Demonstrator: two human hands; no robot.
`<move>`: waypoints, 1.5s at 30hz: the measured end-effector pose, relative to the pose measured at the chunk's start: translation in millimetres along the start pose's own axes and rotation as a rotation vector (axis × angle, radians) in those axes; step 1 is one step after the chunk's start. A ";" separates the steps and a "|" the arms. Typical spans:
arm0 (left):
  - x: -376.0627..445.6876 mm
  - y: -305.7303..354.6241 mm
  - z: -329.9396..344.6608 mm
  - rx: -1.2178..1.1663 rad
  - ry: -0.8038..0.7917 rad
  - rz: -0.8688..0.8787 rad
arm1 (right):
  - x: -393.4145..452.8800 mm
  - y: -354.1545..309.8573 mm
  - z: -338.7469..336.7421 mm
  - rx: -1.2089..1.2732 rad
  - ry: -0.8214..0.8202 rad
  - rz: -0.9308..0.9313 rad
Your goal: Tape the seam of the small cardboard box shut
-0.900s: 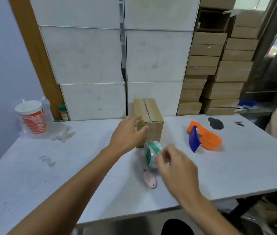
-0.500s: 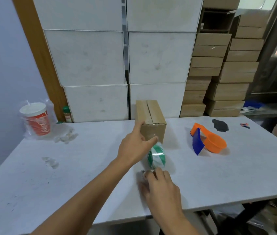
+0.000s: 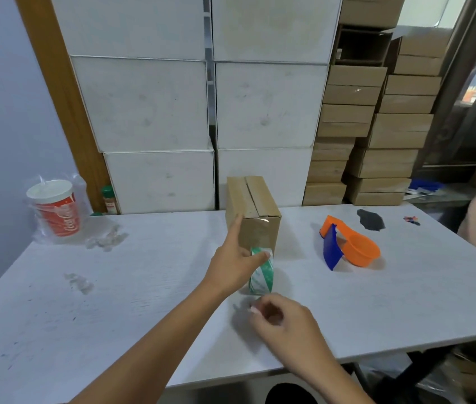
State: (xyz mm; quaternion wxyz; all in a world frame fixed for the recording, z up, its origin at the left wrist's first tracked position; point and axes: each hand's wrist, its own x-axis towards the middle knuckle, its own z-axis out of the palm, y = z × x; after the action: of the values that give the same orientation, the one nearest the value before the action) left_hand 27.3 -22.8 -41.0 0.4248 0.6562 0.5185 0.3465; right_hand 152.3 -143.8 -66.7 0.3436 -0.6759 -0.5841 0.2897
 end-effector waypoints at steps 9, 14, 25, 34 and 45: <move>-18.8 -4.1 7.8 -0.076 0.121 0.001 | 34.1 -21.7 -53.9 0.684 0.081 0.170; -24.2 -4.9 9.7 -0.133 0.112 -0.065 | 57.4 -28.5 -51.1 0.603 0.044 0.106; -19.8 8.0 12.7 -0.424 0.018 -0.262 | 80.8 -32.1 -39.2 0.467 0.009 0.100; -8.2 1.8 13.5 -0.299 0.032 -0.246 | 81.1 -20.7 -33.3 0.493 -0.002 0.069; 17.2 4.6 -24.0 0.296 0.295 0.331 | 81.1 -21.3 -31.5 0.499 0.013 0.049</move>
State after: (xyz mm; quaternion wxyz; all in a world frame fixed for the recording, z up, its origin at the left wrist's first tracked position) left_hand 11.4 -1.8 -27.0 0.1818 0.7295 0.5054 0.4235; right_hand 176.9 -65.8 -30.0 0.4967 -0.5858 -0.4757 0.4288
